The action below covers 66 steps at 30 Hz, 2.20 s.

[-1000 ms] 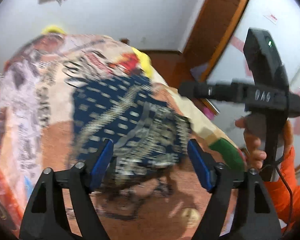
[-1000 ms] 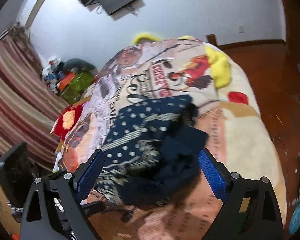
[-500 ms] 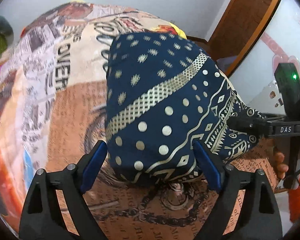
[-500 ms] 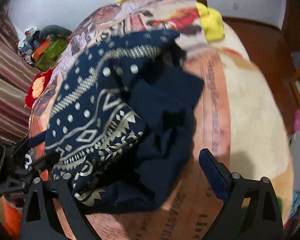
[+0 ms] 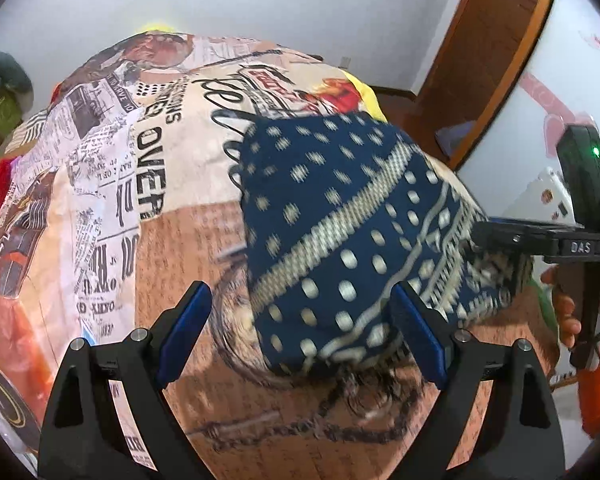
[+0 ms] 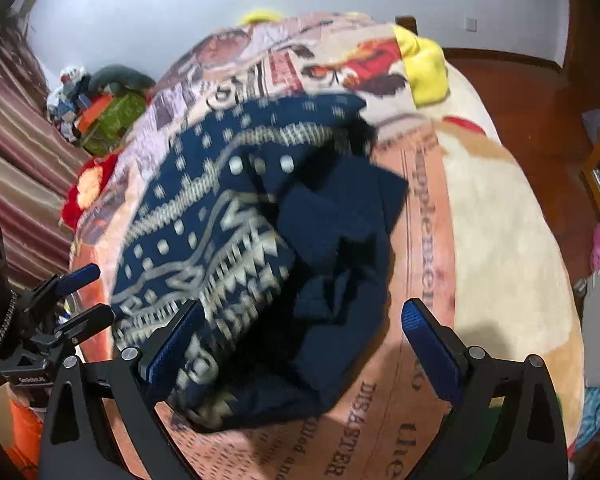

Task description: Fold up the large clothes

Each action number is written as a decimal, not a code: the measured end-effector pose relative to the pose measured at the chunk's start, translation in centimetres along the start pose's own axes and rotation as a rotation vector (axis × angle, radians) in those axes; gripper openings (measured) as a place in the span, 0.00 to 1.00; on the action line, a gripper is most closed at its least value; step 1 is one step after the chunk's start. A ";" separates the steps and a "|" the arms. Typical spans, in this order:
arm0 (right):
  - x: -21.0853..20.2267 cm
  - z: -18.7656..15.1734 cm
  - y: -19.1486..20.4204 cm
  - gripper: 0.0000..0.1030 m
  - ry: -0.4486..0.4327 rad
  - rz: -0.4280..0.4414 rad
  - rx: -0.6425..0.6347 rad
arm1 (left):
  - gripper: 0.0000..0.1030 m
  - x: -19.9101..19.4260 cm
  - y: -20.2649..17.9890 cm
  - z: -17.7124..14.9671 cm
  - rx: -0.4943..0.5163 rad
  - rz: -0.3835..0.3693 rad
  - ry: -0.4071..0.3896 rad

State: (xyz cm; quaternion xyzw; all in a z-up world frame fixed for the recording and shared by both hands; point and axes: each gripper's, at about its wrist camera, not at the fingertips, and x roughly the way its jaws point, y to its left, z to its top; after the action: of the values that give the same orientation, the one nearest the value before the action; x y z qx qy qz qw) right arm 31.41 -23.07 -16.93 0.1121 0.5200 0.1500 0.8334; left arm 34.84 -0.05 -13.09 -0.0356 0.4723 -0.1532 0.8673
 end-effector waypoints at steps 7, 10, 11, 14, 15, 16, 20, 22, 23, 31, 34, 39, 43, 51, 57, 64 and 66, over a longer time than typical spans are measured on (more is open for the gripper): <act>1.6 2.6 -0.6 0.96 0.014 0.023 0.053 | 0.89 3.9 3.5 2.2 -0.157 -0.090 0.091; 3.7 2.9 -1.7 0.96 0.074 0.032 0.084 | 0.89 5.6 4.4 2.5 -0.216 -0.181 0.137; 4.2 2.9 -2.1 0.96 0.088 0.044 0.095 | 0.90 6.1 4.6 2.6 -0.221 -0.208 0.147; 5.7 3.1 -3.4 0.96 0.138 0.107 0.144 | 0.96 7.1 4.7 2.8 -0.221 -0.230 0.160; 6.2 3.2 -3.9 0.96 0.152 0.133 0.159 | 0.97 7.6 4.8 2.8 -0.223 -0.246 0.167; 6.4 3.3 -4.1 0.97 0.158 0.150 0.166 | 0.97 8.0 4.9 2.9 -0.228 -0.263 0.175; 7.3 3.8 -3.8 0.97 0.177 0.199 0.152 | 1.00 10.0 5.6 3.0 -0.285 -0.341 0.216; 8.0 4.2 -3.6 0.99 0.193 0.213 0.149 | 1.00 11.2 5.8 3.1 -0.314 -0.385 0.237; 8.3 4.4 -3.4 0.99 0.197 0.218 0.143 | 1.00 11.6 5.8 3.1 -0.320 -0.397 0.242; 10.9 5.9 -2.2 0.98 0.210 0.295 0.138 | 1.00 14.8 5.9 3.8 -0.384 -0.493 0.299; 11.6 6.4 -1.7 0.98 0.209 0.303 0.123 | 1.00 15.7 6.4 3.3 -0.432 -0.536 0.307; 12.7 7.0 -1.4 0.97 0.196 0.328 0.130 | 0.93 15.4 6.9 2.9 -0.481 -0.557 0.299; 12.9 7.1 -1.7 0.85 0.207 0.357 0.143 | 0.84 14.0 6.6 2.4 -0.472 -0.513 0.276; 12.1 6.7 -0.7 0.52 0.206 0.439 0.165 | 0.80 10.1 5.7 2.1 -0.441 -0.454 0.229; 9.9 7.1 3.3 0.50 0.176 0.425 0.079 | 0.79 6.9 5.6 2.8 -0.420 -0.441 0.152; 5.1 7.4 8.5 0.50 0.090 0.425 -0.037 | 0.79 1.0 6.9 2.7 -0.400 -0.438 0.031; 3.8 7.4 10.3 0.50 0.063 0.425 -0.073 | 0.79 -0.7 7.6 2.8 -0.389 -0.423 -0.003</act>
State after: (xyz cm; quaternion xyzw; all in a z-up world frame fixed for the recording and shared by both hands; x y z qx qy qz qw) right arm 38.31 -12.35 -13.38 0.1843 0.5049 0.3446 0.7697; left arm 38.60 7.14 -12.52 -0.2992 0.4735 -0.2370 0.7938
